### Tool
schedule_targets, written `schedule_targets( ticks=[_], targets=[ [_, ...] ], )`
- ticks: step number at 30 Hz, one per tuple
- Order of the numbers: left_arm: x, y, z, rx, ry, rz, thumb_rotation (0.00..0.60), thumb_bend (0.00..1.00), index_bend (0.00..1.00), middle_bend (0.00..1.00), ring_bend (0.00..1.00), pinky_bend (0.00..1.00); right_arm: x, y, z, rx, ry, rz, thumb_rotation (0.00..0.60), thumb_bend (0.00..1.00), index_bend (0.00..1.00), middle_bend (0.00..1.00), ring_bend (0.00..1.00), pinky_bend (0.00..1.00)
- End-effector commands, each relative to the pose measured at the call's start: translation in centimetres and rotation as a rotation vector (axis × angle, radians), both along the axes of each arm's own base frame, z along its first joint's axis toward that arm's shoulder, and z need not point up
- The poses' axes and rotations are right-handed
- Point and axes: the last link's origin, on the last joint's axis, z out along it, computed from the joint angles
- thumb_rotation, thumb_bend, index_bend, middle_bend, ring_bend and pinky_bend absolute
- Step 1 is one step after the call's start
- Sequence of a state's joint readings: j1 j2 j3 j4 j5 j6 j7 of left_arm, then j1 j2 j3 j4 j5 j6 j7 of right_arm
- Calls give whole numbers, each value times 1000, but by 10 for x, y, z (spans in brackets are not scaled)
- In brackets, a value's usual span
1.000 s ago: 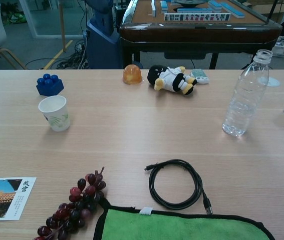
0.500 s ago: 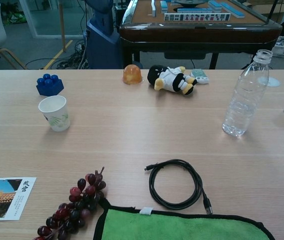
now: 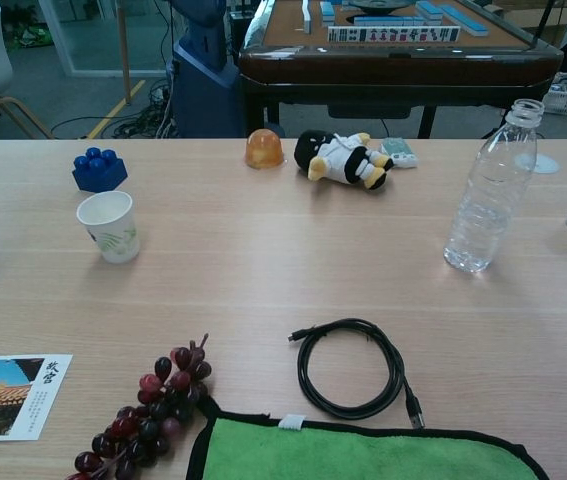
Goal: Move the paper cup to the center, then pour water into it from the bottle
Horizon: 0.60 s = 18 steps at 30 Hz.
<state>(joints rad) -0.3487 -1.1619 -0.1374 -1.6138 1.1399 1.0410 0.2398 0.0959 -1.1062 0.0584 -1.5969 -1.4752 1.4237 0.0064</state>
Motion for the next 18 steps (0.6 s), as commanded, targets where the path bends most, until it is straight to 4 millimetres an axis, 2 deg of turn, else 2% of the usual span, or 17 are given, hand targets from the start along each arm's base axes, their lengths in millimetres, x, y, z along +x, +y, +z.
schedule_targets(
  ticks=[1,11,18],
  targets=[
    [3,12,-8,-34,33,-3,600,196,0,0,0,91,0,0,0,1,2,-1,600,336,276,286,221,401],
    [15,30,-35,-140,69,-30,600,206,3,0,0,90,-1,-1,-1,1,2,-3,600,336,277,286,222,401],
    [22,46,-44,-192,100,-21,600,218,7,0,0,91,-1,-1,-1,3,-2,0,600,336,277,286,222,401]
  ],
)
